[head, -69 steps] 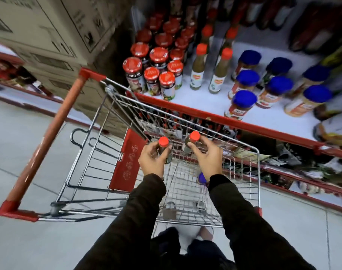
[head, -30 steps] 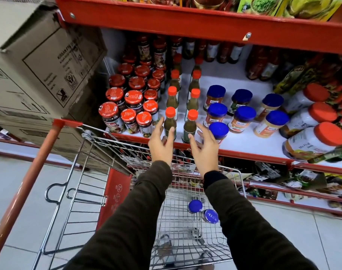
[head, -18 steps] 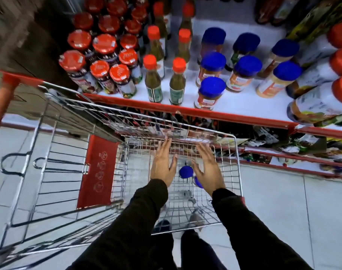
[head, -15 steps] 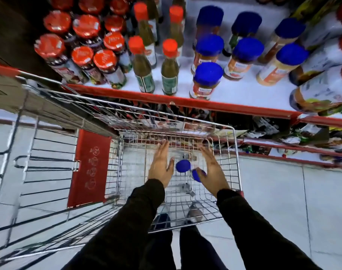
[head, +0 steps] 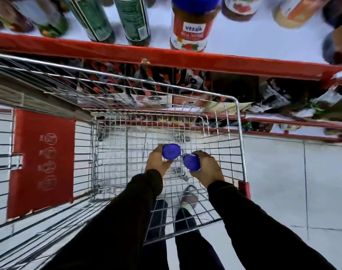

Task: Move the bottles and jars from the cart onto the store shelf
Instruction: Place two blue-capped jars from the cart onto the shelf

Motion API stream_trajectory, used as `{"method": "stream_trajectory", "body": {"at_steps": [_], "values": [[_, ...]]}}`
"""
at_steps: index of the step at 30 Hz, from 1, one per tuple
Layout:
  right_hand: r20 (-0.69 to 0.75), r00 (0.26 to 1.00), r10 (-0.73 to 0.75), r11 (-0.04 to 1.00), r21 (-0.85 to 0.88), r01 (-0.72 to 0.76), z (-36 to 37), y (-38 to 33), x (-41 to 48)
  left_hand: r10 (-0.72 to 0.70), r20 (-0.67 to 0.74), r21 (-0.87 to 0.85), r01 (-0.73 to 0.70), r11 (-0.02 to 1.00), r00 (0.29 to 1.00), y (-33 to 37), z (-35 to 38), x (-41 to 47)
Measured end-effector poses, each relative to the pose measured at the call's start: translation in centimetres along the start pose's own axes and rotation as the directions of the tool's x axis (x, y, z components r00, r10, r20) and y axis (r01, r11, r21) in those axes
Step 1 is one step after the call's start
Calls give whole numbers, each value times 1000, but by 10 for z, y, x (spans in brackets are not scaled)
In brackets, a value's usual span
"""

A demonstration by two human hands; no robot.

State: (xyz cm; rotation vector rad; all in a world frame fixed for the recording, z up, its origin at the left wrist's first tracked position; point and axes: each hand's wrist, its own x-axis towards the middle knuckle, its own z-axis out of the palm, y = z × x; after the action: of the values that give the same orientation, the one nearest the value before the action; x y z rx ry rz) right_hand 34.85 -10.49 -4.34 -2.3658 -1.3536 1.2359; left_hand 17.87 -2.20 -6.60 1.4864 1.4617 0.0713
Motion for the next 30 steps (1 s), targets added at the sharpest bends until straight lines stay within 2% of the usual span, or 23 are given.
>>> {"method": "stream_trajectory", "body": {"at_steps": [8,16,23,26,30], "values": [[-174,984,-22,990,136,46,-26,-10,-25,-4,-95,-126,-8,992,995,18,-29,-35],[-345,926,-152,945,225,239,-83,-43,-77,14,-210,-302,-78,950,978,75,-65,-99],[-492,854,-166,887,304,348,-153,-63,-113,118,-264,-359,-211,909,957,144,-87,-136],[-592,788,-168,856,309,415,-185,-68,-121,186,-303,-369,-295,881,935,179,-91,-141],[-652,748,-122,797,385,466,-232,-74,-121,256,-381,-403,-409,819,888,234,-94,-139]]}}
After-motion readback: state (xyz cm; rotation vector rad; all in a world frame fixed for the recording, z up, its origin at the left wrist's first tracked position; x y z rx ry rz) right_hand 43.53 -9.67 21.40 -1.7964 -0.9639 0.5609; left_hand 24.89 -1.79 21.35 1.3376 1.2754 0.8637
